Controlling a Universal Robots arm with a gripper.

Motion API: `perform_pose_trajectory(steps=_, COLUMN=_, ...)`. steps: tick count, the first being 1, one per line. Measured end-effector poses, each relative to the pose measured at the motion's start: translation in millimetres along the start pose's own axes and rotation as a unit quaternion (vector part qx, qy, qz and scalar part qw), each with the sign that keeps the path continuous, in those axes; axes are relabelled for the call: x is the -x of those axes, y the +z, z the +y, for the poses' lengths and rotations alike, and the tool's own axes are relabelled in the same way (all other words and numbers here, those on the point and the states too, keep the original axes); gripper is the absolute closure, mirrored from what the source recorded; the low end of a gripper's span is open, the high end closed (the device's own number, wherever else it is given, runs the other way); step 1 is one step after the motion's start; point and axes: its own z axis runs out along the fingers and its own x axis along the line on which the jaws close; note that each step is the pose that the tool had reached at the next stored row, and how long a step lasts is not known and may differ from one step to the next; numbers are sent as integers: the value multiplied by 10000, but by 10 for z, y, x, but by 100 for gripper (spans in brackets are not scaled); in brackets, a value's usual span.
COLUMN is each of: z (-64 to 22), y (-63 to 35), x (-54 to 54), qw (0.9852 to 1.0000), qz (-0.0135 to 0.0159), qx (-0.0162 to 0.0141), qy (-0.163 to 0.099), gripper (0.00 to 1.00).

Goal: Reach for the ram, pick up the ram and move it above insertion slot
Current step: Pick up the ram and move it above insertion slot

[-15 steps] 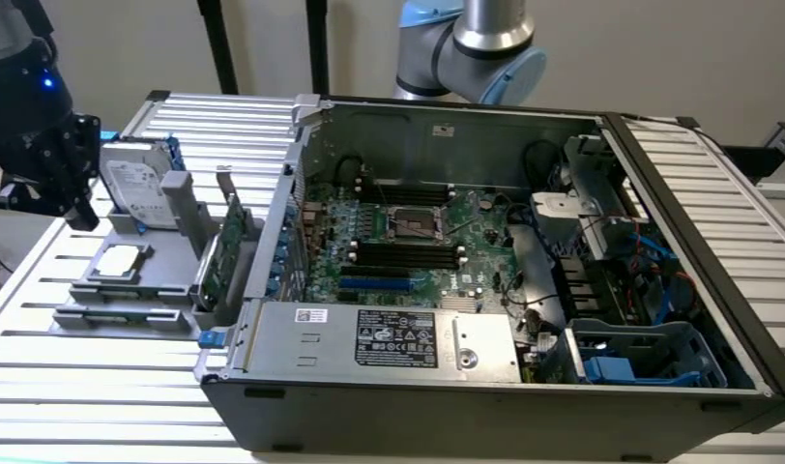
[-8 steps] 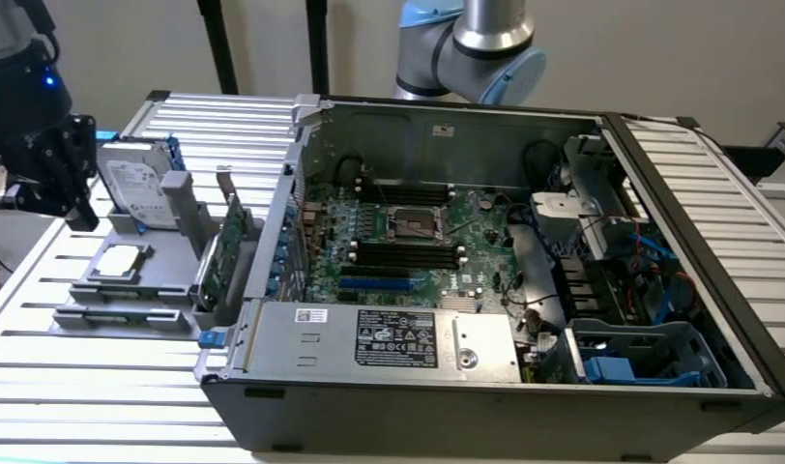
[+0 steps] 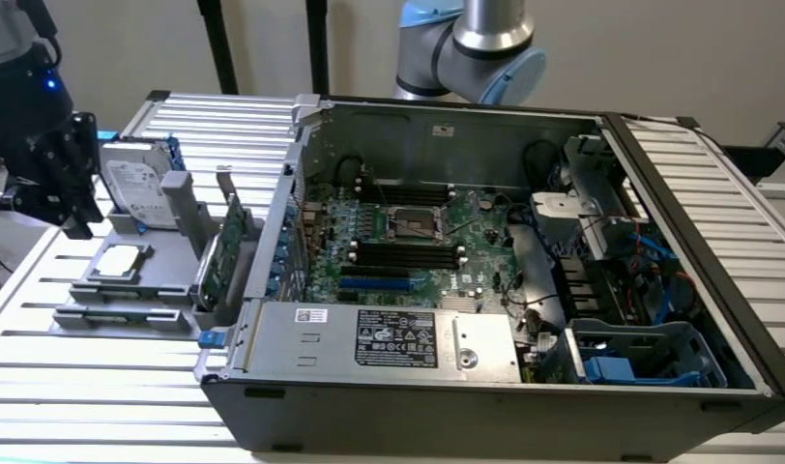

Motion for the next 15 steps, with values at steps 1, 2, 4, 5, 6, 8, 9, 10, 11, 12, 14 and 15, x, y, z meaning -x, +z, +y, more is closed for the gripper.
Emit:
perform_pose_trajectory(steps=1, z=0, y=14, x=0, qw=10000, qz=0, qx=0, qy=0, gripper=69)
perform_pose_trajectory(steps=2, z=1, y=30, x=0, qw=10000, qz=0, qx=0, qy=0, gripper=69)
perform_pose_trajectory(steps=4, z=6, y=66, x=1, qw=10000, qz=0, qx=1, qy=0, gripper=69)
perform_pose_trajectory(steps=5, z=10, y=85, x=1, qw=10000, qz=0, qx=0, qy=0, gripper=69)
perform_pose_trajectory(steps=6, z=13, y=103, x=1, qw=10000, qz=0, qx=0, qy=0, gripper=69)
perform_pose_trajectory(steps=8, z=21, y=140, x=2, qw=10000, qz=0, qx=0, qy=0, gripper=69)
perform_pose_trajectory(steps=9, z=25, y=158, x=2, qw=10000, qz=0, qx=0, qy=0, gripper=69)
perform_pose_trajectory(steps=10, z=30, y=177, x=2, qw=10000, qz=0, qx=0, qy=0, gripper=69)
perform_pose_trajectory(steps=11, z=35, y=196, x=2, qw=10000, qz=0, qx=0, qy=0, gripper=69)
perform_pose_trajectory(steps=12, z=40, y=213, x=2, qw=10000, qz=0, qx=0, qy=0, gripper=69)
perform_pose_trajectory(steps=14, z=49, y=250, x=1, qw=10000, qz=0, qx=0, qy=3, gripper=69)
perform_pose_trajectory(steps=15, z=52, y=268, x=-1, qw=10000, qz=0, qx=0, qy=7, gripper=69)
